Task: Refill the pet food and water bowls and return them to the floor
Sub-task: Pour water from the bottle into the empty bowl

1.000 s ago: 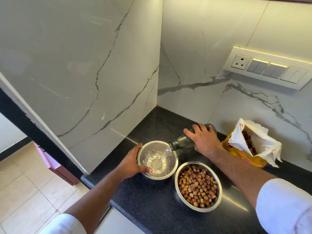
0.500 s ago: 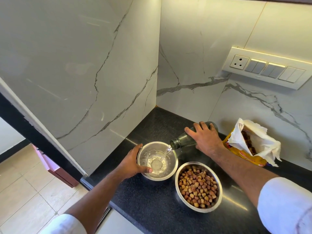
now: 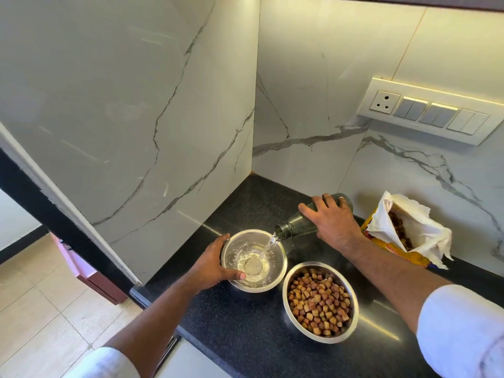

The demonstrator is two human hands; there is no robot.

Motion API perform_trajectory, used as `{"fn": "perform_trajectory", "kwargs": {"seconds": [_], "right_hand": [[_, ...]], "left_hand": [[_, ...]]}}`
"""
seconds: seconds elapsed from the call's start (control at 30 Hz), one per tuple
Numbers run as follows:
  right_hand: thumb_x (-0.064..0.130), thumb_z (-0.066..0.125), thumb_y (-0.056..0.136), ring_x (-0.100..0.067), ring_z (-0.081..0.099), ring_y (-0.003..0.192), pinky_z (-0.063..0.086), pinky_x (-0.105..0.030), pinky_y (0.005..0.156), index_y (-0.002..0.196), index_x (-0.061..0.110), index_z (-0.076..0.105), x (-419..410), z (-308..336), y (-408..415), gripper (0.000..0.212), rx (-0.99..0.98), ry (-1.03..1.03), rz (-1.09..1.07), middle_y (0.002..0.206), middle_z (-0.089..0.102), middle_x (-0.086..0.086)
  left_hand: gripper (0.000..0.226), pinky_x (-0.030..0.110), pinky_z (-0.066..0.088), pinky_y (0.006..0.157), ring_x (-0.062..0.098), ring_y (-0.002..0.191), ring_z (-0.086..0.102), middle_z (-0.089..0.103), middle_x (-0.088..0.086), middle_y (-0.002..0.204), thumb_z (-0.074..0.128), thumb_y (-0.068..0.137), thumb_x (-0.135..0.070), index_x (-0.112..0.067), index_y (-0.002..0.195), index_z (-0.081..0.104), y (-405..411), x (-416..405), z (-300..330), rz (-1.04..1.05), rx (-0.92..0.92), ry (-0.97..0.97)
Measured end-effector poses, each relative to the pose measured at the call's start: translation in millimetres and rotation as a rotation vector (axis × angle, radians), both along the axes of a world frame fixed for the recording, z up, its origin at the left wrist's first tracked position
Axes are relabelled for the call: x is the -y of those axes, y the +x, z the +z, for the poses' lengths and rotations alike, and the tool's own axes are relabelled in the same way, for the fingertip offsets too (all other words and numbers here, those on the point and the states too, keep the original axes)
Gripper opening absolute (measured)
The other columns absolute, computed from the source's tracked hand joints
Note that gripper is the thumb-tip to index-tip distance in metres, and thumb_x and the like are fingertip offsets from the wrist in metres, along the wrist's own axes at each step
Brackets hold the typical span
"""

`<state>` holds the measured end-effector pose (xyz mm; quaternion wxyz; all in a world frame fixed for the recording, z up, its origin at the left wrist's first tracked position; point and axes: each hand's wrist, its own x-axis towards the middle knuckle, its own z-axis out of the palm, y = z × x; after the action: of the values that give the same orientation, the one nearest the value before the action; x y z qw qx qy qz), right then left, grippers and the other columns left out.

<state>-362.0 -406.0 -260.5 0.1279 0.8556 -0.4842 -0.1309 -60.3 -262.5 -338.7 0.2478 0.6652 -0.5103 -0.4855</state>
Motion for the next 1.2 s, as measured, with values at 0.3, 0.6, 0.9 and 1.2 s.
{"fn": "perform_trajectory", "kwargs": {"seconds": [0.3, 0.6, 0.9, 1.2], "right_hand": [[0.038, 0.078, 0.085, -0.039, 0.027, 0.149, 0.034, -0.065, 0.114, 0.155, 0.037, 0.015, -2.1, 1.9, -0.2, 0.094, -0.007, -0.012, -0.002, 0.16, 0.03, -0.016], [0.038, 0.079, 0.083, -0.04, 0.03, 0.147, 0.035, -0.066, 0.113, 0.154, 0.037, 0.017, -1.6, 6.3, -0.9, 0.095, -0.025, -0.034, 0.002, 0.158, 0.033, -0.016], [0.04, 0.079, 0.084, -0.04, 0.03, 0.148, 0.035, -0.066, 0.114, 0.155, 0.036, 0.016, -0.2, 7.5, -2.4, 0.095, -0.044, -0.054, 0.003, 0.159, 0.032, -0.017], [0.041, 0.079, 0.084, -0.04, 0.03, 0.148, 0.035, -0.066, 0.114, 0.156, 0.036, 0.018, 1.5, 9.7, -1.7, 0.095, -0.052, -0.06, -0.003, 0.159, 0.031, -0.017]], "left_hand": [[0.15, 0.053, 0.04, 0.119, 0.024, 0.145, 0.042, 0.037, -0.001, 0.16, 0.092, 0.033, -0.075, -0.03, 0.159, 0.023, -0.1, -0.4, -2.5, 0.007, 0.002, -0.006], [0.144, 0.054, 0.038, 0.12, 0.025, 0.146, 0.04, 0.036, -0.001, 0.161, 0.094, 0.04, -0.07, -0.033, 0.159, 0.022, 1.6, 1.2, -3.9, 0.007, 0.009, 0.0], [0.146, 0.054, 0.04, 0.119, 0.024, 0.145, 0.042, 0.038, -0.001, 0.16, 0.094, 0.036, -0.072, -0.035, 0.158, 0.023, 2.8, 1.3, -6.6, 0.003, 0.012, 0.002], [0.145, 0.054, 0.039, 0.119, 0.024, 0.145, 0.042, 0.039, -0.001, 0.159, 0.095, 0.038, -0.07, -0.035, 0.158, 0.023, 3.4, 4.2, -9.0, 0.004, 0.006, 0.001]]}}
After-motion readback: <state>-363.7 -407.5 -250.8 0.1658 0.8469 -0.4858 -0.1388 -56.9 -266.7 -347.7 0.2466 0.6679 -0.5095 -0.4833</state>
